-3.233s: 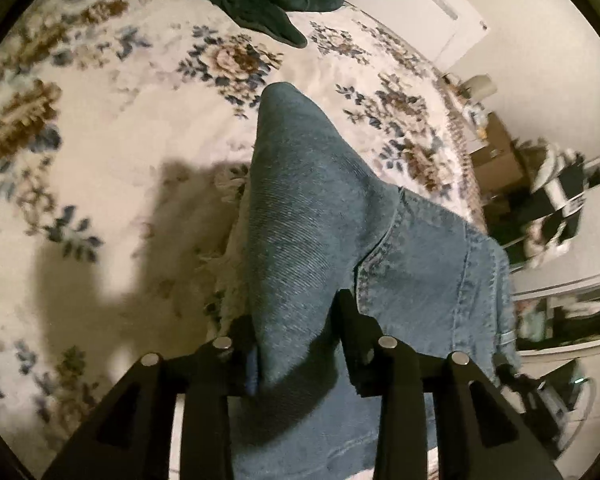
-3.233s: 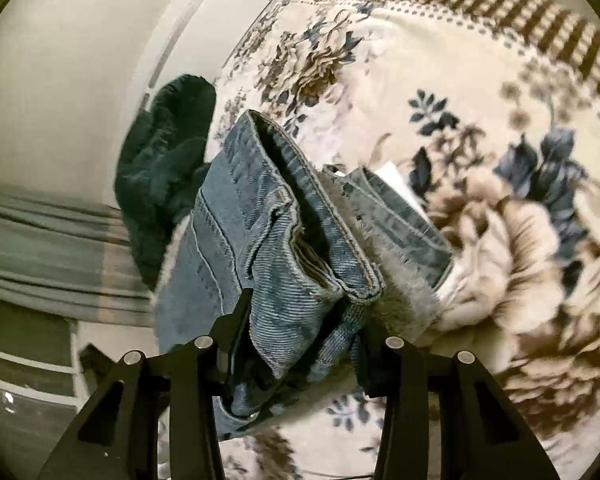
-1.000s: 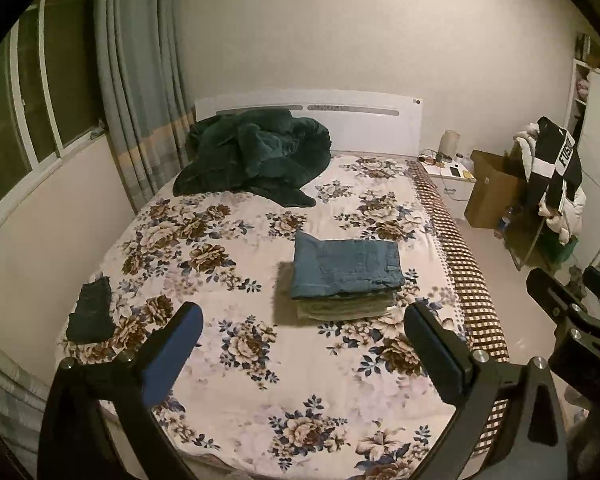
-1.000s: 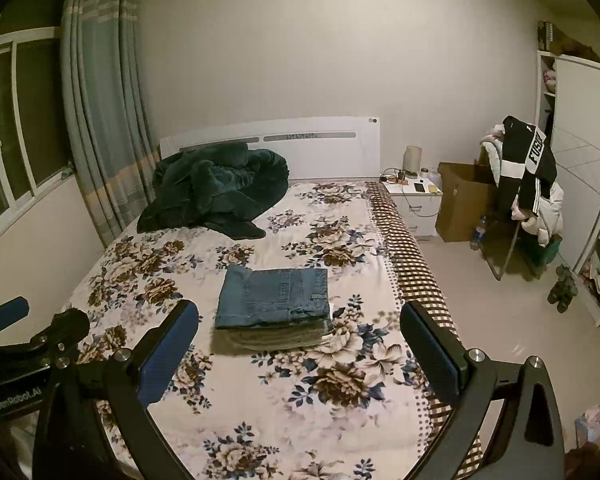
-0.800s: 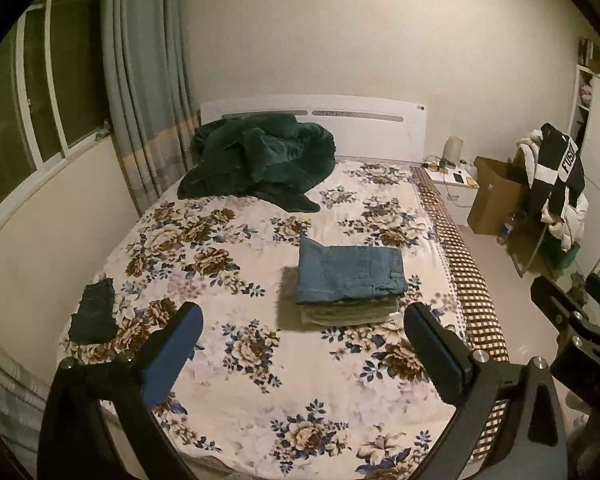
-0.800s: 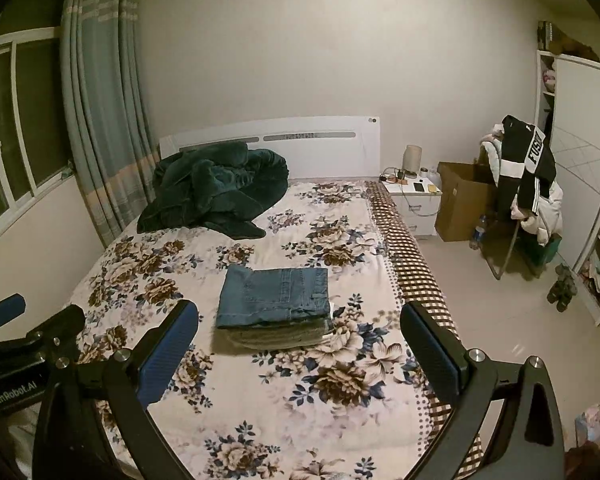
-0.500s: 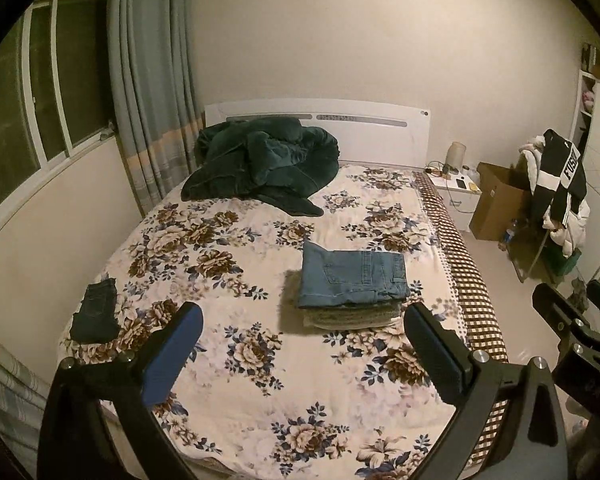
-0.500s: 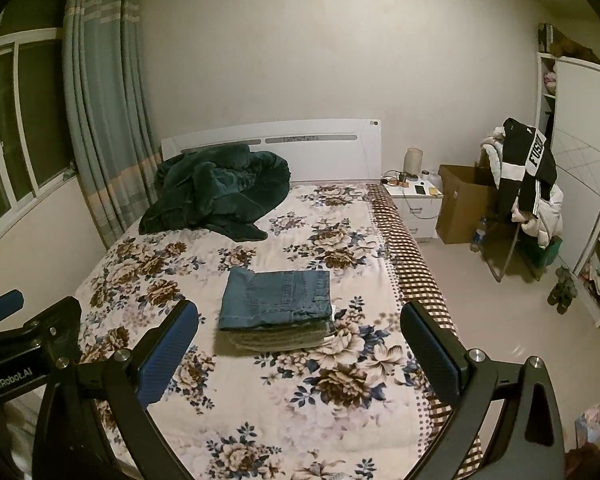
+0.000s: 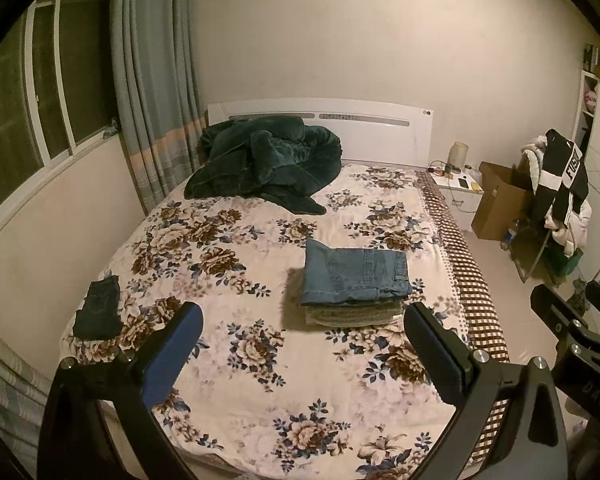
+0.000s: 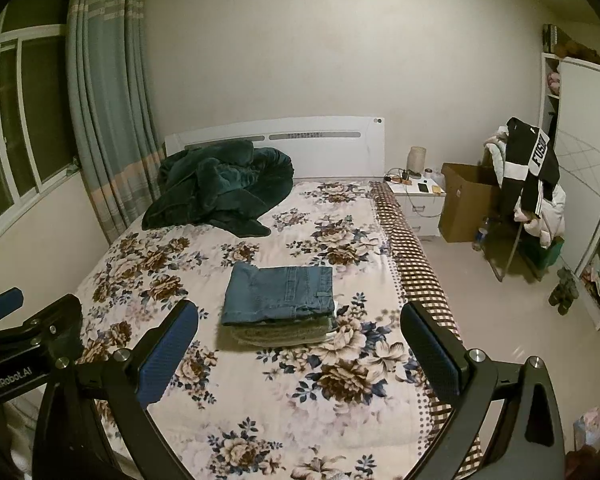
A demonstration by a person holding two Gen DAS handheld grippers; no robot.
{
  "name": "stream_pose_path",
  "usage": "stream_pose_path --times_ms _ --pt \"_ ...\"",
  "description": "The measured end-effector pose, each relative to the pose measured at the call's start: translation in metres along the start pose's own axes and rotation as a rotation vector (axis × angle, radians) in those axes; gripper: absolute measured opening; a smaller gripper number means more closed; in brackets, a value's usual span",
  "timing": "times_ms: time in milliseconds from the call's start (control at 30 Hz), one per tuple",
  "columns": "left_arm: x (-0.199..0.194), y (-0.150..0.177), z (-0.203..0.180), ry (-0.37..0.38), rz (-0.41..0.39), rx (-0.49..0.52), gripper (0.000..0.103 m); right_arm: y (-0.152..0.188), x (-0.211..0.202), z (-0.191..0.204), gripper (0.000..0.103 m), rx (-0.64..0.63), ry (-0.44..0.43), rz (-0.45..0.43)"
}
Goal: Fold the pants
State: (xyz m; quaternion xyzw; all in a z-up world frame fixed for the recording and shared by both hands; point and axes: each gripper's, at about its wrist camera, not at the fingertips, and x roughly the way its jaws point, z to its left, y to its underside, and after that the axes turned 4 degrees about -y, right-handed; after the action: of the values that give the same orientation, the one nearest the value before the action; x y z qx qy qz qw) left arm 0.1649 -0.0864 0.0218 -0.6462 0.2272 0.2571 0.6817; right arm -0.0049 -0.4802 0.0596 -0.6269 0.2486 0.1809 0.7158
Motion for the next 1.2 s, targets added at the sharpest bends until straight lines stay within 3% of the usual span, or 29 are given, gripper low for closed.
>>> stream_pose_path --times_ms 1200 --pt "-0.001 0.01 -0.001 -0.008 0.026 0.001 0.103 0.031 0.008 -0.011 0.103 -0.005 -0.015 0.034"
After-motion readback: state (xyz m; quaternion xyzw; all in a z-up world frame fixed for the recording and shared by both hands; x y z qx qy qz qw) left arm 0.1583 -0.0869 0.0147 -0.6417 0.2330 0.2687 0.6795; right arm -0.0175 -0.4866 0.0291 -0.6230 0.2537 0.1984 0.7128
